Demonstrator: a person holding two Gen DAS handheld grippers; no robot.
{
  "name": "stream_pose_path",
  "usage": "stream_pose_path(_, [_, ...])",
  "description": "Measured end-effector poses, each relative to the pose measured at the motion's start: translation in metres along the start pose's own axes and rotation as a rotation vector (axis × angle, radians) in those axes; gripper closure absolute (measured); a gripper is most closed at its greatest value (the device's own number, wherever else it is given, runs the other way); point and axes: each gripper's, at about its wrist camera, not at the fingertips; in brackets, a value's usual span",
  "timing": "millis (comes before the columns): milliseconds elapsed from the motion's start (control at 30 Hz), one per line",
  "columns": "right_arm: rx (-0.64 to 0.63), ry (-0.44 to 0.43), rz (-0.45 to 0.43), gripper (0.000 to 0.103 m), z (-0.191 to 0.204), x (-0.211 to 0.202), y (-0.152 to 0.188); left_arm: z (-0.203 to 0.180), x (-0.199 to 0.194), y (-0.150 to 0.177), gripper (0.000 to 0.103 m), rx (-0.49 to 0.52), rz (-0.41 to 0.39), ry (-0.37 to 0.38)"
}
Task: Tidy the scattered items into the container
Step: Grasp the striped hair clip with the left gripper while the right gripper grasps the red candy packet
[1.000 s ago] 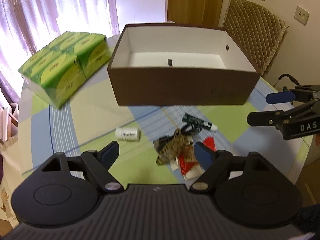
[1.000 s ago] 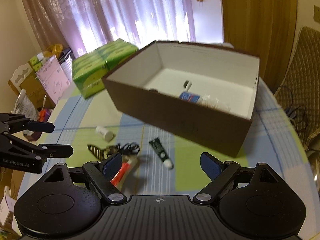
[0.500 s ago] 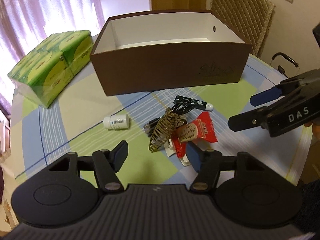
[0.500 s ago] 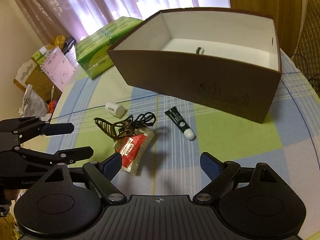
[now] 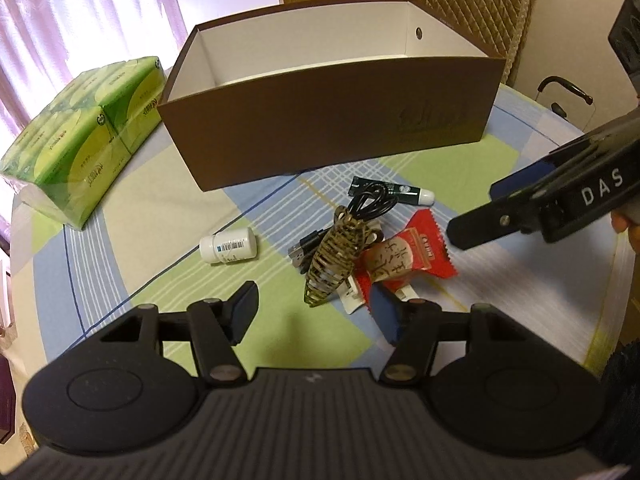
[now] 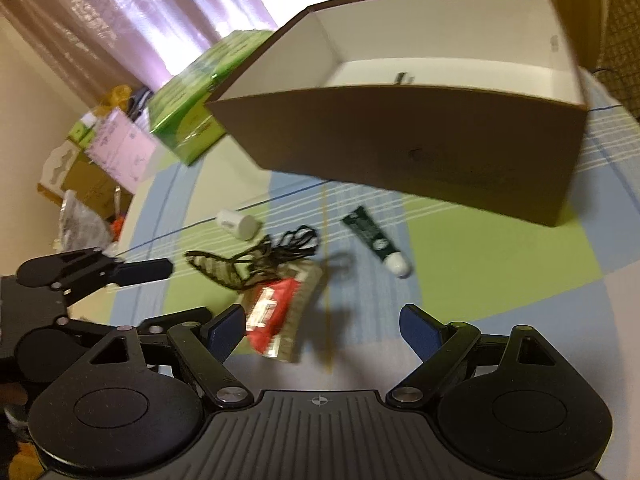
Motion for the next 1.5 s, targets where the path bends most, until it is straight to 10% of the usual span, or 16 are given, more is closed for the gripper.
stream_pose_path(100, [-0.014, -0.034, 0.012, 0.039, 0.006, 0.009, -0.001, 0.004, 0.001, 0.001, 0.045, -0.01, 0.011, -0.001])
stream_pose_path(267, [0.001, -0.067, 0.04, 0.04, 0.01, 0.024, -0.002, 0.011, 0.001, 0.005, 0.045, -0.031, 0.025, -0.008])
stream_pose_path(400, [0.005, -0.095, 0.046, 0.073, 0.011, 0.031, -0.003, 0.015, 0.001, 0.007, 0.045, -0.048, 0.028, -0.014])
stream_pose_path(1033, [0.06, -0.053, -0.059, 0.075, -0.002, -0.015, 0.001, -0.006, 0.012, -0.007, 0.048, 0.058, -0.043, 0.03])
stream_pose_path(1500, [0.115, 0.011, -0.065, 0.075, -0.019, -0.025, 0.011, -0.013, 0.037, -0.006, 0.078, 0.135, -0.074, 0.051])
Point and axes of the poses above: each gripper's, at about its wrist camera, not at the fingertips, and x roughly the way its jaws point, z to its left, y to its underside, and after that the axes turned 9 degrees about -x, right-handed
